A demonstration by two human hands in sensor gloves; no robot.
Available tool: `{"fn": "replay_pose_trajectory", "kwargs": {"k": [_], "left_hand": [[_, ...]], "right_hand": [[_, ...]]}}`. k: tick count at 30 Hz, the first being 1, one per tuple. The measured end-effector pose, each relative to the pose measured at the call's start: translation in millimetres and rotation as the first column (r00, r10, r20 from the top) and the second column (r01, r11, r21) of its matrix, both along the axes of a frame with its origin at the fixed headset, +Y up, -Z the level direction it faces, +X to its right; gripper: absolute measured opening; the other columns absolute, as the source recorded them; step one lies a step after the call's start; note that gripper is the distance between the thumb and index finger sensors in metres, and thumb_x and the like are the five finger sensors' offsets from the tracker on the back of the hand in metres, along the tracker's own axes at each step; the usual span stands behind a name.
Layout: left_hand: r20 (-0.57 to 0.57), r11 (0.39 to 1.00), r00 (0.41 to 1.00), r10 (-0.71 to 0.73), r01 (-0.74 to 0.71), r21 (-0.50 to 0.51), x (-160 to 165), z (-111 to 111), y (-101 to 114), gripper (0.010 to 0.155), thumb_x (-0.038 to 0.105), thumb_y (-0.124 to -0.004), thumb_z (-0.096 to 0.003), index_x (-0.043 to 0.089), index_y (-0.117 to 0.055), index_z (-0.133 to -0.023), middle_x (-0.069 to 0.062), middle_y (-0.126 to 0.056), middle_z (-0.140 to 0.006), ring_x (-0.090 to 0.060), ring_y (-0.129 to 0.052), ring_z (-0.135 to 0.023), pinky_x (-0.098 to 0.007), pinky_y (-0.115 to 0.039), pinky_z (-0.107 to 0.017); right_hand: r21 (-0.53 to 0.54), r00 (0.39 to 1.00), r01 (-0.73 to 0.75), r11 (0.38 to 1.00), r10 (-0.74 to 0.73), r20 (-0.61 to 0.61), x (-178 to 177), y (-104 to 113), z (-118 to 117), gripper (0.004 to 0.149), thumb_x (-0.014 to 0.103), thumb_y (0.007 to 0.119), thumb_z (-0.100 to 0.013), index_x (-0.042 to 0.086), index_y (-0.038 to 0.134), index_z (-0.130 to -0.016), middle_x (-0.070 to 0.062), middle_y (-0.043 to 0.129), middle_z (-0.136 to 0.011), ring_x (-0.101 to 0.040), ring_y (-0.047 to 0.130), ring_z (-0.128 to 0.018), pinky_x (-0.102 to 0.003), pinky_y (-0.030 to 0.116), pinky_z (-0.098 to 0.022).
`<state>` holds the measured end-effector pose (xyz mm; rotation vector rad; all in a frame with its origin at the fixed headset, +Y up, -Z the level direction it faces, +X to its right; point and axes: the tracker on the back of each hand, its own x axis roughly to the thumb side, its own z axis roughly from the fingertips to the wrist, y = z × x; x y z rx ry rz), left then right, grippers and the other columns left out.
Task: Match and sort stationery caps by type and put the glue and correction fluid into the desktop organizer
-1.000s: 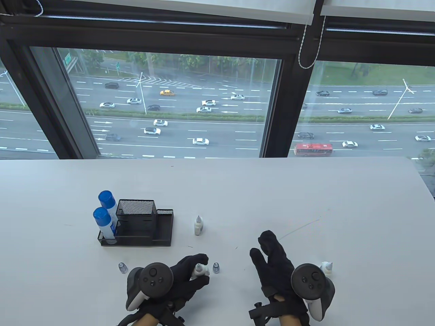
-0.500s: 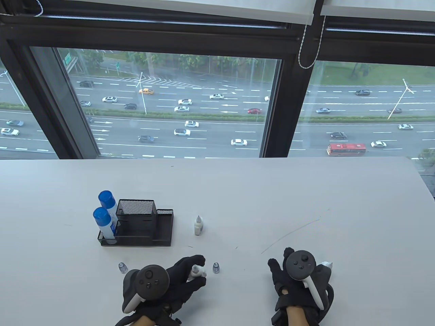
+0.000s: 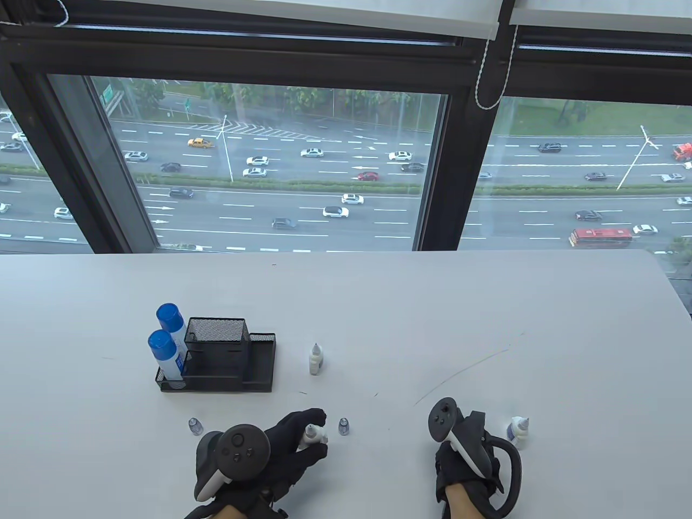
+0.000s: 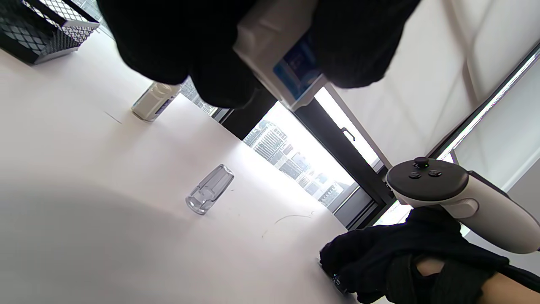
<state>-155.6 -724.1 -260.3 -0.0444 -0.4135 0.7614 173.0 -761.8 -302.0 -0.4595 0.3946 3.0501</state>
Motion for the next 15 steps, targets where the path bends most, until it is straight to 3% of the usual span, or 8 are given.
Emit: {"fn": "replay_pose_trajectory", "kwargs": {"k": [4, 6, 10, 15], "left_hand": [[0.005, 1.0, 1.0, 0.002, -0.002, -0.002, 0.7, -0.2, -0.2, 0.061, 0.047, -0.079, -0.0554, 0.028, -0.058, -0.109, -0.004, -0.076, -0.109, -0.026, -0.095, -0.09, -0.051, -0.08, -0.064], [0.01, 1.0, 1.0, -0.001, 0.001, -0.002, 1.5, -0.4, -0.4, 0.061, 0.047, -0.079, -0.0552, 0.028, -0.059, -0.109, -0.004, -0.076, -0.109, -0.025, -0.095, -0.09, -0.05, -0.081, -0.064], [0.024, 1.0, 1.0, 0.002, -0.002, -0.013, 3.7, -0.9, -1.8, 0.061, 0.049, -0.08, -0.0548, 0.028, -0.06, -0.109, -0.003, -0.077, -0.108, -0.024, -0.096, -0.087, -0.049, -0.081, -0.063], [0.056, 0.999, 0.998, -0.031, 0.033, -0.023, 11.4, 0.6, -4.6, 0.061, 0.048, -0.08, -0.0548, 0.027, -0.061, -0.109, -0.003, -0.078, -0.108, -0.024, -0.097, -0.087, -0.05, -0.081, -0.063]], "right_hand": [[0.091, 0.992, 0.125, 0.988, -0.123, -0.022, -0.2, 10.8, 2.2, 0.046, 0.016, 0.08, -0.053, 0.017, 0.075, -0.1, -0.018, 0.075, -0.101, -0.037, 0.086, -0.083, -0.039, 0.082, -0.059], [0.207, 0.981, 0.194, 0.959, -0.187, -0.053, -6.3, 29.3, 7.6, 0.05, 0.019, 0.08, -0.054, 0.016, 0.07, -0.103, -0.019, 0.08, -0.097, -0.036, 0.092, -0.076, -0.039, 0.085, -0.054], [0.319, 0.928, 0.364, 0.875, -0.314, -0.199, -25.0, 62.5, 26.8, 0.055, 0.031, 0.079, -0.054, 0.016, 0.067, -0.105, -0.015, 0.088, -0.088, -0.031, 0.098, -0.065, -0.038, 0.086, -0.045], [0.281, 0.685, 0.704, 0.652, -0.52, -0.51, -55.5, 85.8, 52.2, 0.053, 0.035, 0.075, -0.055, 0.019, 0.068, -0.104, -0.01, 0.09, -0.088, -0.03, 0.096, -0.068, -0.043, 0.082, -0.051]]}}
